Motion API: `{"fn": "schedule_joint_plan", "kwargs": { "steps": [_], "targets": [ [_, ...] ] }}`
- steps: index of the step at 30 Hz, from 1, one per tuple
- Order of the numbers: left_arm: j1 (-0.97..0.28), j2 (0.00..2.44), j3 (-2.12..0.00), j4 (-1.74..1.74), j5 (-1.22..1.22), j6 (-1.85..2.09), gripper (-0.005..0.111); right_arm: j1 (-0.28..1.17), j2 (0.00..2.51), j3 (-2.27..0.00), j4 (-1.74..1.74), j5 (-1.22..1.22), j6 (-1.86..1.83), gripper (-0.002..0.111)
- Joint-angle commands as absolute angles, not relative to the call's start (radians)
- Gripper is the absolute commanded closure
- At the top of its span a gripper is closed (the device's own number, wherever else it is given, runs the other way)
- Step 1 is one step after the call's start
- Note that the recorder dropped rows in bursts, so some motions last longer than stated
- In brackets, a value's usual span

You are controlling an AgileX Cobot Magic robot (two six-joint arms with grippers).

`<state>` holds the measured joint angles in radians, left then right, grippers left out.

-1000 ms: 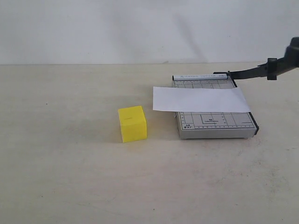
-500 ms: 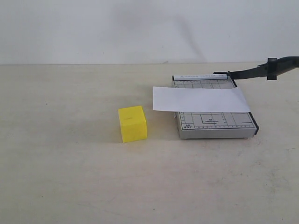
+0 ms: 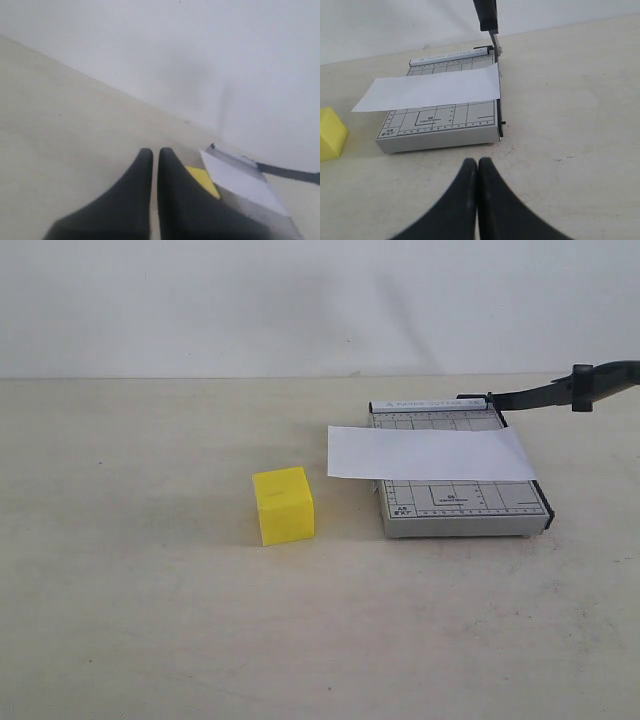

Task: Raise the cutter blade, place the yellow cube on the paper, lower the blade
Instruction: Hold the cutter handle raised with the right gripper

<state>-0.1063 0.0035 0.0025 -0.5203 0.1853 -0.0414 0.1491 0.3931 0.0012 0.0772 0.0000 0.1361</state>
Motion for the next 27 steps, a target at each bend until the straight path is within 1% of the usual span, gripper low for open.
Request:
{"fn": "schedule_joint_plan", "kwargs": {
  "steps": [1, 4, 8, 11, 12, 15, 17, 19, 20, 22, 23, 24, 25, 26, 27],
  "targets": [
    [-0.103, 0.000, 0.000, -0.638, 0.156, -0.033, 0.102, 0.149, 0.402, 0.000, 0.077, -0.007, 0.122, 0.109],
    [-0.103, 0.000, 0.000, -0.636, 0.120, 0.009, 0.102, 0.149, 0.402, 0.000, 0.077, 0.030, 0.129, 0.109],
    [-0.103, 0.000, 0.000, -0.646, -0.012, 0.016, 0.102, 0.149, 0.402, 0.000, 0.077, 0.034, 0.164, 0.109],
    [-0.103, 0.000, -0.022, -0.646, -0.063, 0.016, 0.102, 0.149, 0.402, 0.000, 0.077, -0.008, 0.201, 0.109],
    [-0.103, 0.000, -0.046, -0.634, -0.063, 0.016, 0.102, 0.149, 0.402, 0.000, 0.077, -0.041, 0.217, 0.109],
    [-0.103, 0.000, -0.133, -0.537, -0.063, 0.019, 0.102, 0.149, 0.402, 0.000, 0.077, -0.240, 0.222, 0.109],
    [-0.103, 0.000, -0.202, -0.431, -0.063, 0.019, 0.102, 0.149, 0.402, 0.000, 0.077, -0.407, 0.175, 0.109],
    [-0.103, 0.008, -0.269, -0.370, -0.059, 0.019, 0.102, 0.149, 0.402, -0.012, 0.061, -0.520, 0.097, 0.109],
    [-0.103, 0.028, -0.309, -0.353, -0.048, 0.019, 0.102, 0.149, 0.402, -0.023, 0.039, -0.542, 0.064, 0.109],
    [-0.103, 0.100, -0.430, -0.291, 0.052, 0.019, 0.102, 0.149, 0.389, -0.047, -0.092, -0.535, 0.056, 0.109],
    [-0.103, 0.165, -0.522, -0.226, 0.165, 0.041, 0.102, 0.149, 0.364, -0.053, -0.183, -0.535, 0.126, 0.109],
    [-0.103, 0.203, -0.566, -0.207, 0.230, 0.067, 0.102, 0.149, 0.345, -0.055, -0.201, -0.532, 0.174, 0.109],
    [-0.103, 0.276, -0.641, -0.201, 0.333, 0.124, 0.102, 0.149, 0.296, -0.059, -0.185, -0.493, 0.274, 0.109],
    [-0.103, 0.319, -0.679, -0.201, 0.373, 0.155, 0.102, 0.149, 0.272, -0.063, -0.180, -0.442, 0.299, 0.109],
    [-0.103, 0.408, -0.749, -0.214, 0.437, 0.207, 0.102, 0.149, 0.209, -0.088, -0.180, -0.225, 0.313, 0.109]
  ]
}}
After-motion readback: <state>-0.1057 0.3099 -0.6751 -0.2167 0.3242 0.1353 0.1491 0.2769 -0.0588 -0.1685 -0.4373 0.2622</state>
